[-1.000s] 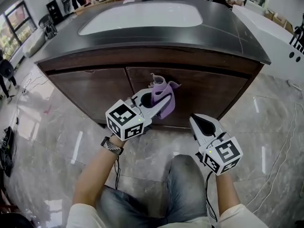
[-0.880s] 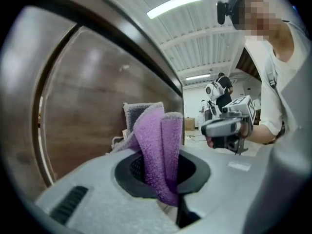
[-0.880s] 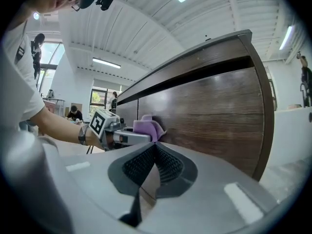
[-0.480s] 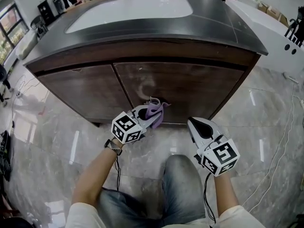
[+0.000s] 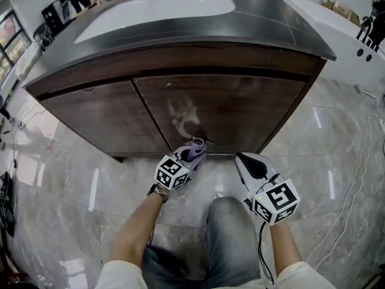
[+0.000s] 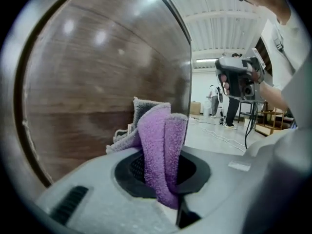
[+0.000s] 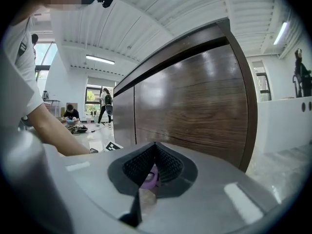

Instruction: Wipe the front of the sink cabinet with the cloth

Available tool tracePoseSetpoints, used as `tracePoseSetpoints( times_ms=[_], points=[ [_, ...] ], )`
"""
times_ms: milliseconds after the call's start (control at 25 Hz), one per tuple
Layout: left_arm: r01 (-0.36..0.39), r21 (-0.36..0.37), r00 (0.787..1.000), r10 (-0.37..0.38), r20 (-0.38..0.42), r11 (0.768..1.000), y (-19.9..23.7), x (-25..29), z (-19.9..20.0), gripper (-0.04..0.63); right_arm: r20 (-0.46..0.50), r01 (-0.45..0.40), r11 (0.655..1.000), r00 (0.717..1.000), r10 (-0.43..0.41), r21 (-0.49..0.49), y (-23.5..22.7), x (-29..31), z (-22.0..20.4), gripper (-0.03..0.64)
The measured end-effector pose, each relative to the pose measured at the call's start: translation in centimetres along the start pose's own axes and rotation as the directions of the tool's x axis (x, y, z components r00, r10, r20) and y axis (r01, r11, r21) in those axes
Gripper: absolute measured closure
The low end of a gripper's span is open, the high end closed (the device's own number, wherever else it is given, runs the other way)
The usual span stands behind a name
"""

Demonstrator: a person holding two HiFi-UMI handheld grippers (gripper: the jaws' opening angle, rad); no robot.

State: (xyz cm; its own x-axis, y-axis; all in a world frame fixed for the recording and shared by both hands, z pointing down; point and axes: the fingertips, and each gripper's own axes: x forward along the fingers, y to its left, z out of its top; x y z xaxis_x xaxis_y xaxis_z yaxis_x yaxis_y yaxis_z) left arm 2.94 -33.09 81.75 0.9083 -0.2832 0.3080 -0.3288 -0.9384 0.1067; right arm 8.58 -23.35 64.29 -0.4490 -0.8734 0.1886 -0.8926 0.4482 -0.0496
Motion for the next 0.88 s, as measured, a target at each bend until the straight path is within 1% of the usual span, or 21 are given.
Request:
tracePoseSetpoints(
  times_ms=[80,200,280,400,520,600,720,800,880],
  points=[
    [-0.03,-0.029,0.999,0.03,-0.014,0.999,0.0,0.6,-1.5,0.552,-0.011,-0.001,1.0,1.0,0.001,0.003,-0.2,-0.4,-0.4,0.609],
    [-0.048,-0.059,0.999,0.047,-0.018,0.997,-0.5,1.7,-2.7,0.551,-0.022,0.011,1.0,1.0,-0.011,0.002,-0.6,-0.8,-0.6,0.609],
    [-0.05,-0.074,0.999,0.05,-0.004,0.996,-0.7,2.3,-2.2,0.551,-0.028,0.022,1.0,0.999,-0.022,-0.002,-1.0,-0.8,-0.6,0.609],
    [-0.041,-0.052,0.999,0.041,-0.001,0.998,-1.5,3.0,-0.4,0.551,-0.039,0.028,1.0,0.999,-0.028,-0.008,-1.5,-0.7,-0.8,0.609],
    [-0.006,-0.017,1.0,0.006,-0.005,1.0,-2.8,3.2,2.2,0.551,-0.041,0.022,1.0,0.999,-0.022,-0.012,-1.6,-0.8,-0.6,0.609],
    [0.018,-0.005,1.0,-0.018,0.014,1.0,-3.6,3.0,4.7,0.549,-0.031,0.021,1.0,0.999,-0.021,-0.011,-1.7,-0.8,0.0,0.609],
    [0.041,0.007,0.997,-0.042,0.068,0.999,-4.8,2.3,9.4,0.548,-0.021,0.02,1.0,1.0,-0.021,-0.013,-2.4,-1.1,0.8,0.609],
    [0.063,0.016,0.991,-0.064,0.115,0.998,-5.5,1.5,12.8,0.548,-0.014,0.019,1.0,1.0,-0.019,-0.016,-2.9,-1.4,1.5,0.609],
    [0.08,0.043,0.986,-0.086,0.146,0.996,-6.2,0.8,15.8,0.548,-0.005,0.017,1.0,1.0,-0.017,-0.022,-3.3,-1.7,2.3,0.609]
  ],
)
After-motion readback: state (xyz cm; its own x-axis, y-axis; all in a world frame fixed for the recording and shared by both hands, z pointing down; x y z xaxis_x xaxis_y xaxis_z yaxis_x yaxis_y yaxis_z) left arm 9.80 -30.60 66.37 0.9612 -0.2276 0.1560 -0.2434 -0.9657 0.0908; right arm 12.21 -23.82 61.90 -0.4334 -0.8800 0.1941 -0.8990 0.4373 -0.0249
